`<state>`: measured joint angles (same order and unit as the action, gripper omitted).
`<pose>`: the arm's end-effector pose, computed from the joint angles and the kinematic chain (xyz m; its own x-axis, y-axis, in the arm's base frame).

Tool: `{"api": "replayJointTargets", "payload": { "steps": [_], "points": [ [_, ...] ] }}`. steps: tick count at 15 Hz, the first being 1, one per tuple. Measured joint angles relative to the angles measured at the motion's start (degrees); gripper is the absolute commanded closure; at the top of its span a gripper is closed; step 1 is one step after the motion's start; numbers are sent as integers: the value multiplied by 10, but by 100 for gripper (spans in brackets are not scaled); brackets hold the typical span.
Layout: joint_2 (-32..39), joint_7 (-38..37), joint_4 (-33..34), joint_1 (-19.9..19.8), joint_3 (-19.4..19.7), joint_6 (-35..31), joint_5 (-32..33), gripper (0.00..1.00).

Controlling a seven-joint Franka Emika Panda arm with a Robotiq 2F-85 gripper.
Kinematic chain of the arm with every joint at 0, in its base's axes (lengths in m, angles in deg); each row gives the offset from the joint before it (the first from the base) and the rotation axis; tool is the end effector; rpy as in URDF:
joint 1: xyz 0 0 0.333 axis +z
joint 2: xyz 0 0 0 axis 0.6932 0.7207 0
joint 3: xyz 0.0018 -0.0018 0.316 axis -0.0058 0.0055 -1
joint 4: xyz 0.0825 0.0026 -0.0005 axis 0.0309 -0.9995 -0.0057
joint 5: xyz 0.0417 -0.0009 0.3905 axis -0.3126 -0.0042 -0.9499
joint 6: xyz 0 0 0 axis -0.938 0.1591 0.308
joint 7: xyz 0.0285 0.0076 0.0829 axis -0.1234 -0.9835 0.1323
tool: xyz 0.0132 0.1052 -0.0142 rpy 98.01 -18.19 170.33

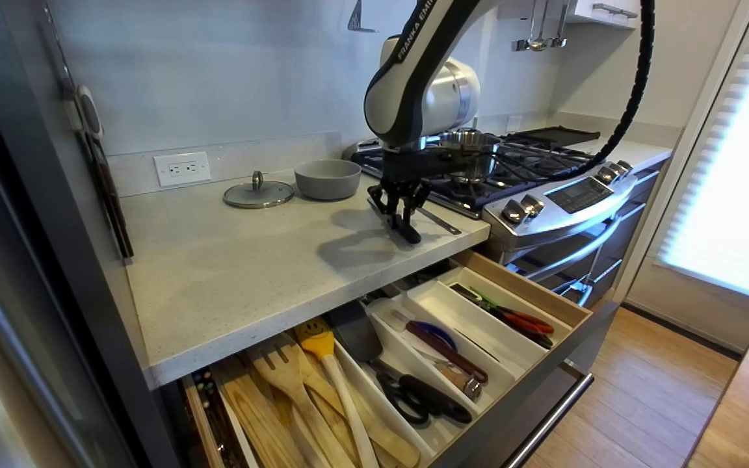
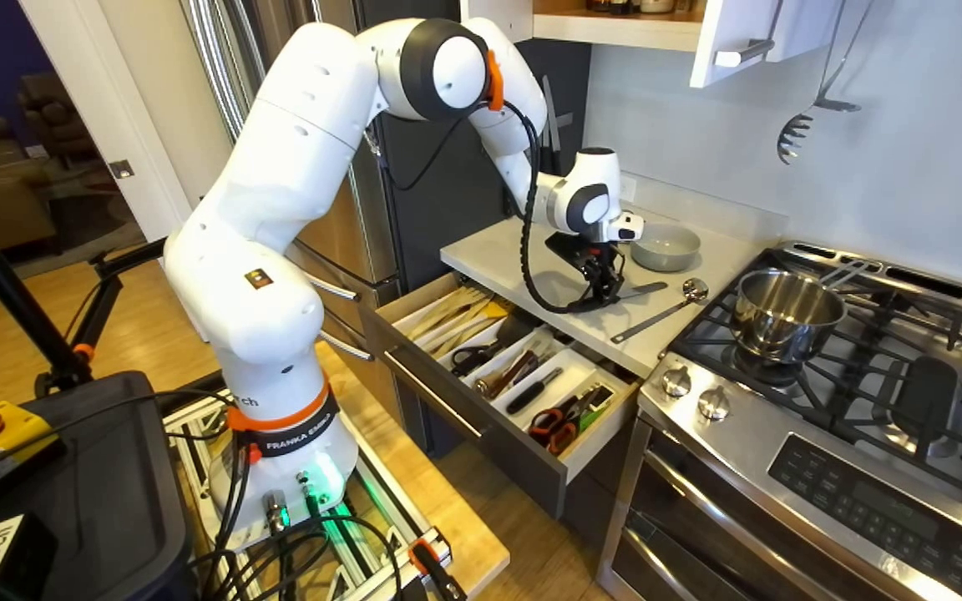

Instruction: Put the spatulas on the counter in the open drawer.

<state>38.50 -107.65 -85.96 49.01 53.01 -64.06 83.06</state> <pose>0.6606 -0.0180 0.1774 0.9579 -0.2491 0.1428 -0.2623 -0.9614 0.0826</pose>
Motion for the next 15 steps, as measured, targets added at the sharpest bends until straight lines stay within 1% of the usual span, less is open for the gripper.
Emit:
{"api": "replayJointTargets", "payload": {
  "steps": [4, 8, 10, 12, 15],
  "points": [
    [-63, 26, -68, -5, -7, 2, -1, 93],
    [-155, 81, -168, -19, -34, 18, -12, 93],
    [-202, 124, -219, -32, -55, 46, -35, 93],
    [-245, 164, -262, -42, -69, 87, -58, 93],
    [-291, 195, -304, -49, -71, 165, -65, 93]
  ]
}}
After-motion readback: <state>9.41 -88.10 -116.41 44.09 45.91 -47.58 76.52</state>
